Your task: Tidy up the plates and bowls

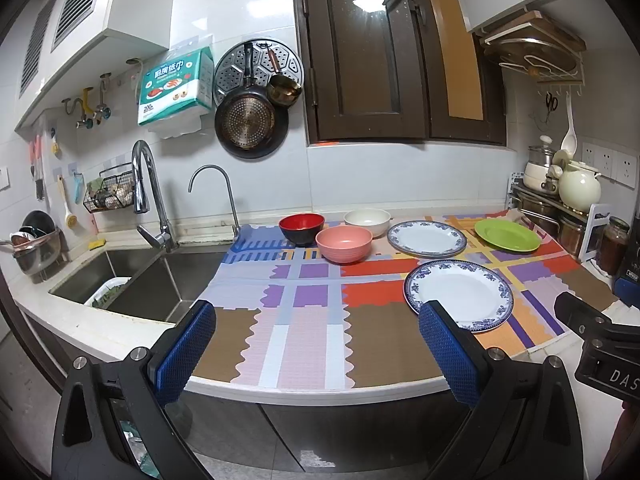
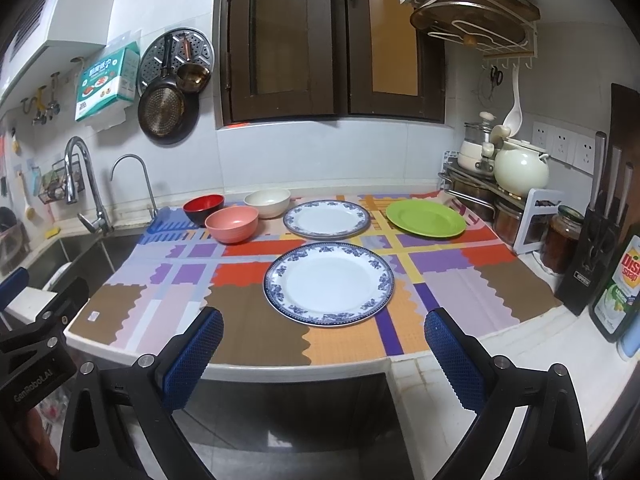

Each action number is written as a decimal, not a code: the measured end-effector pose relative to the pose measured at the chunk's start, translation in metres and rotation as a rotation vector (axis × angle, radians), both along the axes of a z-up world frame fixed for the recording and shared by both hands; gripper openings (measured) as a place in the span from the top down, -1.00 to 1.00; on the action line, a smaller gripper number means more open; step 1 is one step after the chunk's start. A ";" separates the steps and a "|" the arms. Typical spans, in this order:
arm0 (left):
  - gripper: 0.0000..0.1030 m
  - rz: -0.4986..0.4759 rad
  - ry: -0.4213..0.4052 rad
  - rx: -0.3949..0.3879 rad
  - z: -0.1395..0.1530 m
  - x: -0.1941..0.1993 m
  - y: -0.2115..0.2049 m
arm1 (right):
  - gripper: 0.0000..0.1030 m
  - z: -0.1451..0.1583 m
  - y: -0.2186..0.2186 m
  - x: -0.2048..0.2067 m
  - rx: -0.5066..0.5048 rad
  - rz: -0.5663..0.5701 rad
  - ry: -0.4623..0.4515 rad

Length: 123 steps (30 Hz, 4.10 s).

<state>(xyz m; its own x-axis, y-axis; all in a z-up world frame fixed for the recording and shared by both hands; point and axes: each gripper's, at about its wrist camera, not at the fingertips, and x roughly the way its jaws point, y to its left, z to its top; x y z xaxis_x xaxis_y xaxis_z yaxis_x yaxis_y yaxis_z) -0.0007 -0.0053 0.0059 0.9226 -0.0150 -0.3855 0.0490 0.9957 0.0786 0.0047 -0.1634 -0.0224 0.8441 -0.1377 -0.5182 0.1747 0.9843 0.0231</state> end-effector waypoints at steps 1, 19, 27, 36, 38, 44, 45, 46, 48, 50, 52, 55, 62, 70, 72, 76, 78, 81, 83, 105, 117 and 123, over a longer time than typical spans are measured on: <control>-1.00 -0.001 0.001 -0.001 0.000 0.000 0.000 | -0.98 -0.001 0.000 0.000 0.000 -0.001 -0.001; -1.00 -0.006 0.007 0.000 -0.002 0.003 0.000 | -0.98 -0.003 0.000 0.002 0.001 0.002 0.005; -1.00 -0.042 0.035 0.011 -0.007 0.016 0.009 | -0.98 -0.007 0.004 0.006 0.003 -0.019 0.016; -1.00 -0.093 0.066 0.033 -0.017 0.029 0.013 | -0.98 -0.020 0.014 0.006 0.028 -0.072 0.038; -1.00 -0.098 0.066 0.033 -0.019 0.033 0.011 | -0.98 -0.022 0.014 0.009 0.026 -0.081 0.043; -1.00 -0.120 0.081 0.041 -0.024 0.063 -0.002 | -0.98 -0.025 0.007 0.025 0.017 -0.108 0.042; -1.00 -0.124 0.080 0.043 -0.025 0.069 -0.004 | -0.98 -0.027 0.005 0.030 0.012 -0.114 0.042; -1.00 -0.128 0.077 0.048 -0.026 0.075 -0.009 | -0.98 -0.027 0.003 0.035 0.007 -0.117 0.041; -1.00 -0.129 0.074 0.060 -0.028 0.091 -0.018 | -0.98 -0.029 -0.003 0.049 -0.002 -0.120 0.031; -1.00 -0.138 0.079 0.057 -0.029 0.107 -0.025 | -0.98 -0.030 -0.008 0.064 -0.002 -0.115 0.028; -1.00 -0.144 0.082 0.053 -0.031 0.125 -0.035 | -0.98 -0.031 -0.016 0.084 0.002 -0.115 0.038; -1.00 -0.154 0.104 0.058 -0.036 0.151 -0.050 | -0.98 -0.035 -0.028 0.110 -0.005 -0.121 0.043; -1.00 -0.193 0.189 0.070 -0.060 0.207 -0.088 | -0.98 -0.051 -0.060 0.167 -0.013 -0.147 0.098; -0.97 -0.212 0.323 0.099 -0.096 0.250 -0.122 | -0.98 -0.086 -0.097 0.211 0.020 -0.174 0.201; -0.94 -0.216 0.366 0.099 -0.105 0.261 -0.129 | -0.98 -0.095 -0.104 0.221 0.028 -0.176 0.227; -0.83 -0.224 0.443 0.094 -0.122 0.278 -0.139 | -0.96 -0.114 -0.117 0.237 0.056 -0.166 0.282; -0.72 -0.234 0.472 0.098 -0.130 0.284 -0.145 | -0.87 -0.124 -0.122 0.246 0.075 -0.159 0.314; -0.59 -0.253 0.515 0.102 -0.139 0.292 -0.152 | -0.74 -0.136 -0.129 0.253 0.103 -0.148 0.354; -0.51 -0.267 0.540 0.097 -0.144 0.297 -0.156 | -0.62 -0.142 -0.132 0.256 0.120 -0.143 0.375; 0.26 -0.281 0.637 0.064 -0.159 0.314 -0.163 | 0.26 -0.160 -0.139 0.274 0.155 -0.118 0.460; 0.27 -0.209 0.586 0.054 -0.140 0.300 -0.124 | 0.28 -0.144 -0.110 0.269 0.124 -0.047 0.447; 0.27 -0.167 0.580 0.030 -0.128 0.297 -0.082 | 0.28 -0.128 -0.075 0.271 0.115 -0.012 0.442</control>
